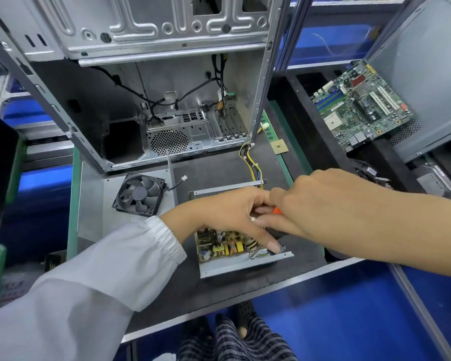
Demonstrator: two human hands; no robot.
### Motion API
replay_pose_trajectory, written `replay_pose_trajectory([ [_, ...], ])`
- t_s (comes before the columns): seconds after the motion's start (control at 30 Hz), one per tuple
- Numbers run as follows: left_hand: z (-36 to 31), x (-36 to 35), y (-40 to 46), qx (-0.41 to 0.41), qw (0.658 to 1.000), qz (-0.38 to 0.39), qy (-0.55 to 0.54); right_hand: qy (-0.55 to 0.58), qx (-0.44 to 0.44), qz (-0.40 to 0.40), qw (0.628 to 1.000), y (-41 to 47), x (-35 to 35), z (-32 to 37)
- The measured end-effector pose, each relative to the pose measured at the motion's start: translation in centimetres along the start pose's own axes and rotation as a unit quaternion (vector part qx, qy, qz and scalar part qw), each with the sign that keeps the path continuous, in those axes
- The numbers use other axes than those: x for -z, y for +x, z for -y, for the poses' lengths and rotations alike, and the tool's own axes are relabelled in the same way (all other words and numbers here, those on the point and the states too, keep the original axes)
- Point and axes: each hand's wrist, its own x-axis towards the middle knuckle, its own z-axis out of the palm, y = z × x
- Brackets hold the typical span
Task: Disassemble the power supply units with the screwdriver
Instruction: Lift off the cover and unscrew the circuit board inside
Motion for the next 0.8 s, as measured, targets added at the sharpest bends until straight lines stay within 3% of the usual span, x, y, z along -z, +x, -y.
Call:
replay_pose_trajectory([
  [0.1, 0.2, 0.2, -0.2, -0.015, 0.999, 0.032, 0.017, 0.046, 0.055, 0.022, 0.997, 0.2, -0.7, -0.6],
  [0.2, 1.0, 0.7, -0.5, 0.052, 0.998, 0.02, -0.001, 0.094, 0.1, 0.065, 0.988, 0.6, -0.3, -1.0],
  [0.27, 1.0, 0.8, -0.6, 0.055, 0.998, 0.023, 0.009, 0.119, 0.117, 0.075, 0.983, 0.6, -0.1, -1.2],
  [0.37, 0.7, 0.1, -0.1, 0.018, 1.0, 0.004, 0.014, 0.167, 0.036, 0.058, 0.984, 0.3, 0.6, -1.3],
  [0.47, 1.2, -0.3, 0.5, 0.04, 0.998, -0.025, 0.029, 0.031, -0.026, 0.043, 0.998, 0.8, 0.4, -0.4],
  [0.67, 1.0, 1.0, -0.5, 0.05, 0.998, 0.031, -0.009, 0.059, 0.088, 0.123, 0.987, 0.6, -0.3, -0.2],
  [0.8, 1.4, 0.6, -0.4, 0.066, 0.998, 0.004, 0.013, 0.15, 0.084, 0.119, 0.978, 0.3, -0.2, -0.3],
])
